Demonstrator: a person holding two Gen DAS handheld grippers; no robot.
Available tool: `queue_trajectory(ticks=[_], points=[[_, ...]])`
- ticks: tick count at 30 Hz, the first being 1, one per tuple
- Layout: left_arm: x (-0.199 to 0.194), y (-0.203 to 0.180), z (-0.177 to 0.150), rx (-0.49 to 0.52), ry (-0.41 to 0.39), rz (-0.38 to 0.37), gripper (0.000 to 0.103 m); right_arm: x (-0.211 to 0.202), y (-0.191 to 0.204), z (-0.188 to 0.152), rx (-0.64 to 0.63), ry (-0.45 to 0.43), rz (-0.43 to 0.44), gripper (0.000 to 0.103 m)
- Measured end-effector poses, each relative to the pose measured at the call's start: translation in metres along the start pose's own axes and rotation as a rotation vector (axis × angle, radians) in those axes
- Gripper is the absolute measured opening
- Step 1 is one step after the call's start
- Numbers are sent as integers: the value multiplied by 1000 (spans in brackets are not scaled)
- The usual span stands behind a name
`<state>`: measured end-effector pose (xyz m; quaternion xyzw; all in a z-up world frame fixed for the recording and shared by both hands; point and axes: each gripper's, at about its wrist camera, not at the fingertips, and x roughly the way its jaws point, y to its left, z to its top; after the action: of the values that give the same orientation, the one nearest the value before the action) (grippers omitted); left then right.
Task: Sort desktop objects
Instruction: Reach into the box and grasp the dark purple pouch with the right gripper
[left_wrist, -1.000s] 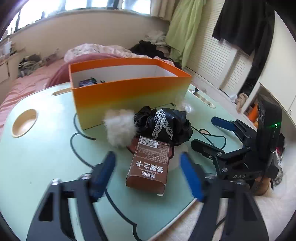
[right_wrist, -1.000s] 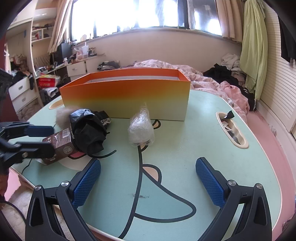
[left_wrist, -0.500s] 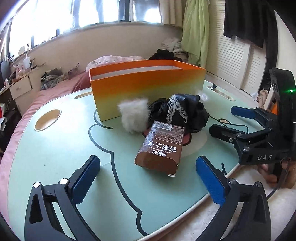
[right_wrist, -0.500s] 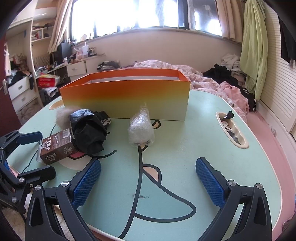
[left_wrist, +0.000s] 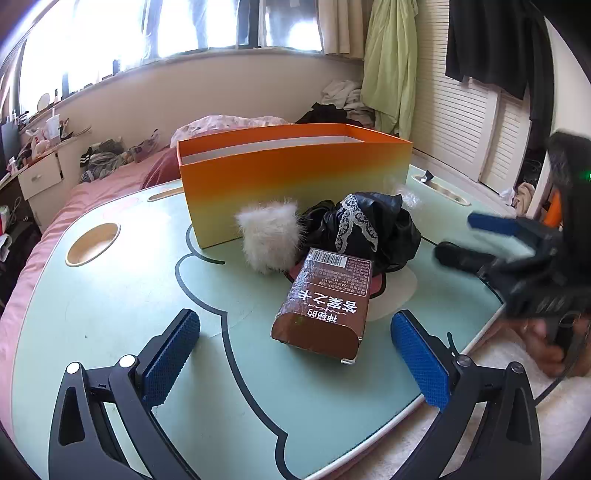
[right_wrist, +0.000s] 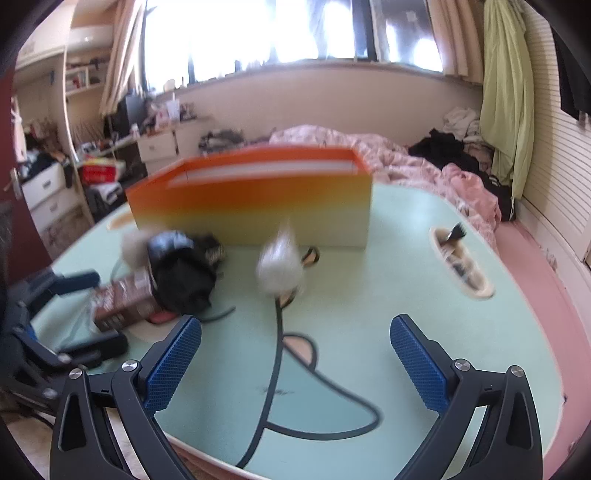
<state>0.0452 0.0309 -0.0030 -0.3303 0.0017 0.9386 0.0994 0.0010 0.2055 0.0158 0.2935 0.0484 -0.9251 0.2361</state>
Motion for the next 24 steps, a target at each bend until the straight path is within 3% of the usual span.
queue_trajectory(ticks=[4,6,8,10,12,14,15,18,21,24], points=[[0,0,0,2,-5,0,103,-24,-4,48,-15,-73,30,102],[-1,-1,1,4,-7,1,103,-19,7,85,-30,-42,103,88],[-1,0,1,5,-8,-2,103,3,20,120,-11,43,206,62],[-1,1,0,4,-9,-5,103,39,37,149,24,173,308,52],[-1,2,0,5,-12,-8,103,79,59,167,45,299,382,51],[-2,3,-1,7,-14,-11,103,113,80,174,40,387,380,49],[-2,4,0,7,-14,-11,103,130,90,174,25,420,338,47],[-1,4,0,7,-16,-12,103,165,108,169,16,499,280,32],[-1,5,0,6,-19,-15,103,186,116,156,29,570,299,32],[-1,5,0,3,-20,-16,103,191,111,153,43,577,306,34]])
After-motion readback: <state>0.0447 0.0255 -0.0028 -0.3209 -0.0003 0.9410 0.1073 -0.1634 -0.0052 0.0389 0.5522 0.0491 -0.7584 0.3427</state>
